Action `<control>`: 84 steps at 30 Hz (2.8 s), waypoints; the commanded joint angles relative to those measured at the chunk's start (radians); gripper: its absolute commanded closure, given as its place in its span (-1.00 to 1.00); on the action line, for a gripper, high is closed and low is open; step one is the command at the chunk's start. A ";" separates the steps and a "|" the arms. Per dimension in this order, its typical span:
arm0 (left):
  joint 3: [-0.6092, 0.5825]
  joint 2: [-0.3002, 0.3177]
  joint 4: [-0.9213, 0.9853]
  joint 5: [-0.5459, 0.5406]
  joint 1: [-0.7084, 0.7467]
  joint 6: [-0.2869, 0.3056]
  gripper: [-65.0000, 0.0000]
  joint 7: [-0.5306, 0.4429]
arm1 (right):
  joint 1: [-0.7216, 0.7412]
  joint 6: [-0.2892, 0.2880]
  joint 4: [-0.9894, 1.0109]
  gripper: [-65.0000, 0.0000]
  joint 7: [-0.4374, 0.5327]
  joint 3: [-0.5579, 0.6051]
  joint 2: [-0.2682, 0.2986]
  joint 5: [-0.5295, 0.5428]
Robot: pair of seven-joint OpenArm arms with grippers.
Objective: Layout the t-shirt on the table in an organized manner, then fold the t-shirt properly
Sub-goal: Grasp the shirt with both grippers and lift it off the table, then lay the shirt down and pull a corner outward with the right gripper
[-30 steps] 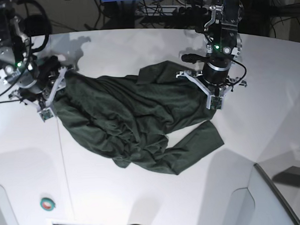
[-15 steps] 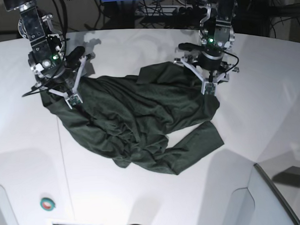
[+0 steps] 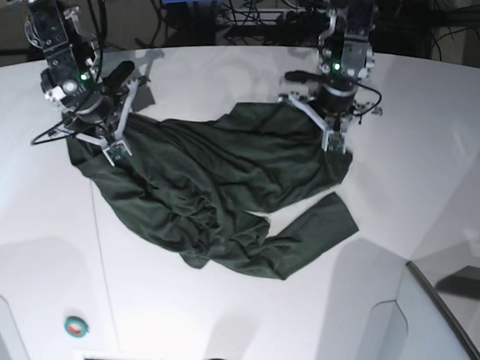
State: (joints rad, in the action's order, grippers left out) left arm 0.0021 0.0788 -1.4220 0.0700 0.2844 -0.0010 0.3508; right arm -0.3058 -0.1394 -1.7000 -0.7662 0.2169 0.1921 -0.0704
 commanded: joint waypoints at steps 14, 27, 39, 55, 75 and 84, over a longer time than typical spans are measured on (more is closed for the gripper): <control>0.066 0.039 -0.524 0.003 -0.063 -0.004 1.00 0.155 | 0.084 0.002 -0.312 1.00 -0.126 -0.006 0.079 -0.004; 0.011 -0.021 0.306 -0.011 -0.722 -0.004 0.25 0.175 | 0.771 -0.013 0.598 -0.19 0.021 -0.023 0.054 -0.001; 0.181 0.040 0.046 -0.071 -0.236 0.000 -1.00 0.069 | 0.443 -0.065 0.386 -0.09 0.121 -0.389 -0.026 0.001; 0.375 0.046 -0.152 -0.370 0.059 0.131 -1.00 0.077 | 0.735 -0.156 0.970 -0.09 0.311 -0.575 0.011 0.352; 0.327 0.121 -0.150 -0.602 0.106 0.132 -1.00 0.080 | 0.782 -0.220 1.130 -0.04 0.334 -0.577 -0.013 0.419; 0.338 0.121 -0.150 -0.602 0.117 0.132 -1.00 0.080 | 0.778 -0.220 1.130 0.98 0.333 -0.577 -0.009 0.419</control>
State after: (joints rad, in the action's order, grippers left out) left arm 0.3325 0.1886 -1.5524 -0.5247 0.3965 0.1284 0.4519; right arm 0.4477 -0.3496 -0.5587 -0.4488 -0.3565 0.1680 0.3374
